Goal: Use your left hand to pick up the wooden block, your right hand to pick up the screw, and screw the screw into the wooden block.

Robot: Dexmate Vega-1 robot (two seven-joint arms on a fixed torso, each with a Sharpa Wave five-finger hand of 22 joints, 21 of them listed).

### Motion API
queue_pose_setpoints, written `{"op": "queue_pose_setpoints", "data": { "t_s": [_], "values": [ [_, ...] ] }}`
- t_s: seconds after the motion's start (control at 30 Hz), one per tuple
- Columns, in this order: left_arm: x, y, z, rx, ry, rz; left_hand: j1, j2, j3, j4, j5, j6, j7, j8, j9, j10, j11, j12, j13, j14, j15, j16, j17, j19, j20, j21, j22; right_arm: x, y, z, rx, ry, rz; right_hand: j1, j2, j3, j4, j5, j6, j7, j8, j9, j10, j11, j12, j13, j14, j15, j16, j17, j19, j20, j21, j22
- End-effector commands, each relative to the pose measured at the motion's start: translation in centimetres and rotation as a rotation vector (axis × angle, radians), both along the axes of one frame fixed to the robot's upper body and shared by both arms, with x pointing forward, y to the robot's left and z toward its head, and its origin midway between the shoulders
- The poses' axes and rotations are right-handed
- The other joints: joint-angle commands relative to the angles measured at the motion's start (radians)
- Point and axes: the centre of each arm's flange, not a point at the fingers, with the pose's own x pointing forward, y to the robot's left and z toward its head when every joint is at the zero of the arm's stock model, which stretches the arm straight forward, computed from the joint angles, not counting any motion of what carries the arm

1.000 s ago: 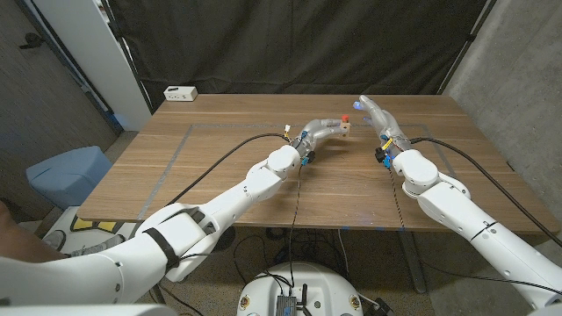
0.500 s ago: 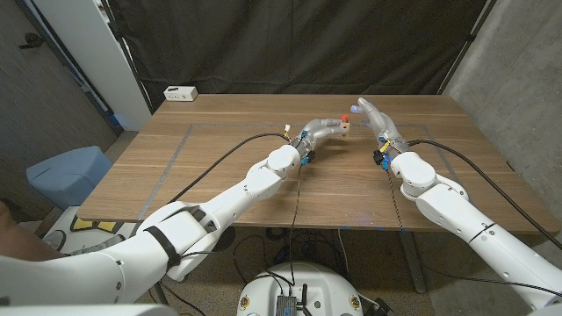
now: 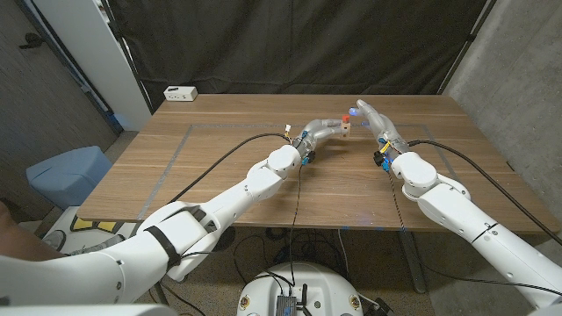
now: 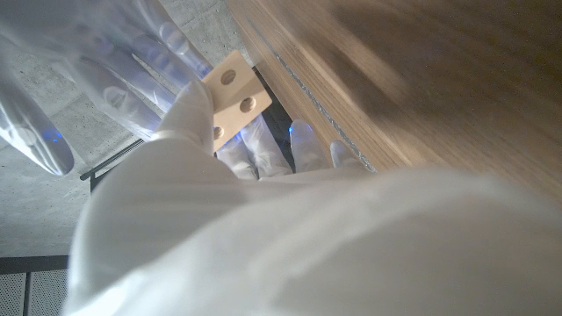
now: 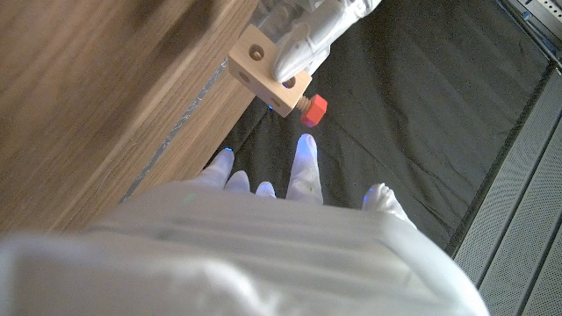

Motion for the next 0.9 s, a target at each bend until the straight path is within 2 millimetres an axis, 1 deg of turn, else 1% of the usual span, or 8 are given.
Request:
{"op": "queue_pose_setpoints", "data": {
  "t_s": [0.03,0.37,0.9],
  "values": [
    [0.00,-0.22,0.09,0.012,-0.008,-0.002,-0.009,0.036,0.023,0.020,0.006,0.023,0.012,0.009,0.005,0.011,-0.002,0.009,0.024,0.005,-0.057,0.000,0.003,-0.004,0.005,0.005,0.005,0.04,0.03,-0.26,-0.009,0.014,0.004,-0.007,0.000,0.006,0.000,0.006,0.013,0.000,0.007,0.002,-0.018,-0.006,0.009,0.003,-0.065,0.004,0.007,0.002,0.002,0.006,0.006,0.003],
    [0.07,-0.27,-0.01,0.010,-0.004,-0.001,-0.009,0.036,0.023,0.020,0.006,0.023,0.014,0.009,0.005,0.010,-0.002,0.008,0.024,0.005,-0.057,0.000,0.003,-0.004,0.005,0.005,0.005,0.04,-0.03,-0.43,-0.005,0.020,0.004,-0.005,0.001,0.011,-0.002,0.006,0.035,0.004,0.010,0.003,-0.009,-0.013,0.011,0.003,-0.058,0.002,0.010,0.000,0.004,0.007,0.007,0.003],
    [-0.01,-0.30,-0.22,0.004,0.000,-0.001,-0.009,0.036,0.023,0.020,0.006,0.021,0.011,0.008,0.005,0.010,-0.002,0.009,0.023,0.005,-0.056,0.000,0.004,-0.005,0.005,0.005,0.005,-0.12,-0.03,-0.74,0.000,0.016,0.008,-0.003,0.004,0.020,-0.005,0.007,0.064,0.006,0.012,0.004,0.015,-0.026,0.017,0.002,-0.045,0.001,0.015,-0.003,0.012,0.009,0.010,0.002]
  ]
}}
